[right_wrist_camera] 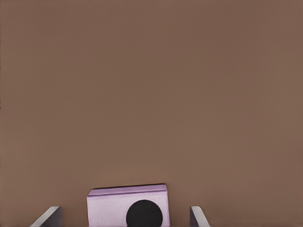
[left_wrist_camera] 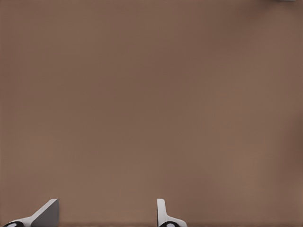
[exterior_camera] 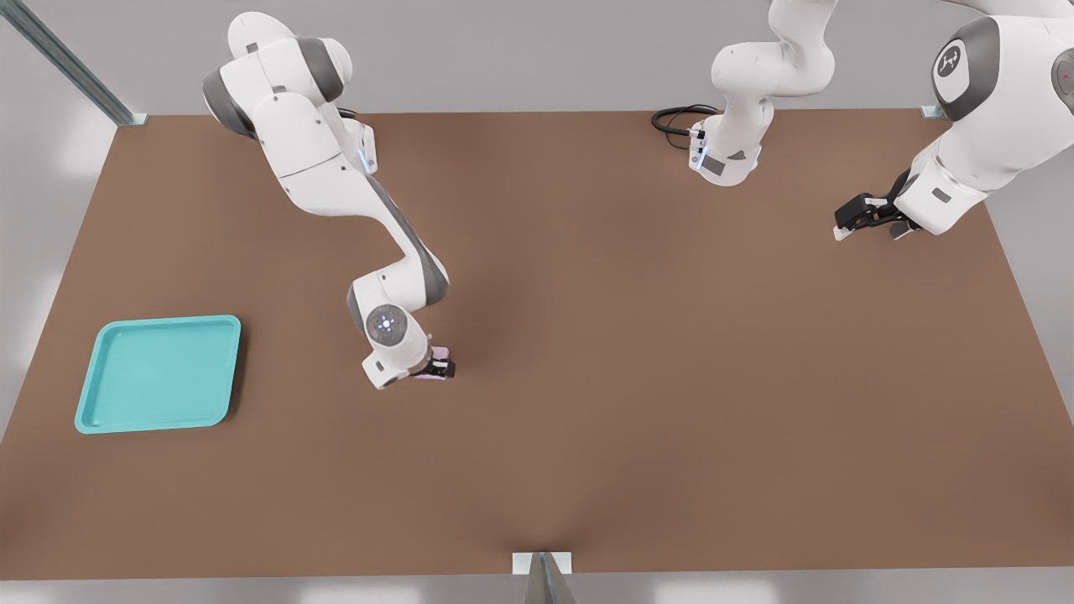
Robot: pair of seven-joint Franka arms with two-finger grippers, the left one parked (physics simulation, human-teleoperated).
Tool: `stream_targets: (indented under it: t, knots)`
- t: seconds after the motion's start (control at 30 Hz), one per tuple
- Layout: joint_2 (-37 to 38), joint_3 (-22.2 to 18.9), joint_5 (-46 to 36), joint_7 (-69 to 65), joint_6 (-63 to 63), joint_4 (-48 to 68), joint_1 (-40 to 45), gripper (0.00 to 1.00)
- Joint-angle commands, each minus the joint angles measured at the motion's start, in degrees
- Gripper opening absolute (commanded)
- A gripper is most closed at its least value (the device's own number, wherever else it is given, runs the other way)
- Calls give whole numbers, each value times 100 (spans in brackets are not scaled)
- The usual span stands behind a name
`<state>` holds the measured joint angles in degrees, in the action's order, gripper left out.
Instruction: Keep left arm still and place phone on the tray with right arm
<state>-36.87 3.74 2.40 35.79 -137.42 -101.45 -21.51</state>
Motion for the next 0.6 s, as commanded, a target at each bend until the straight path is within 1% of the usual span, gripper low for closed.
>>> stream_targets:
  t: [0.0, 0.3, 0.5, 0.57]
  knots:
    - [-22, 13, 15, 736, -320, -15, -2, 100]
    - [-48, 22, 24, 349, -786, -401, 77, 100]
    - [-13, 224, 226, 393, -742, -533, 95, 100]
    - [-13, 224, 226, 393, -751, -533, 112, 100]
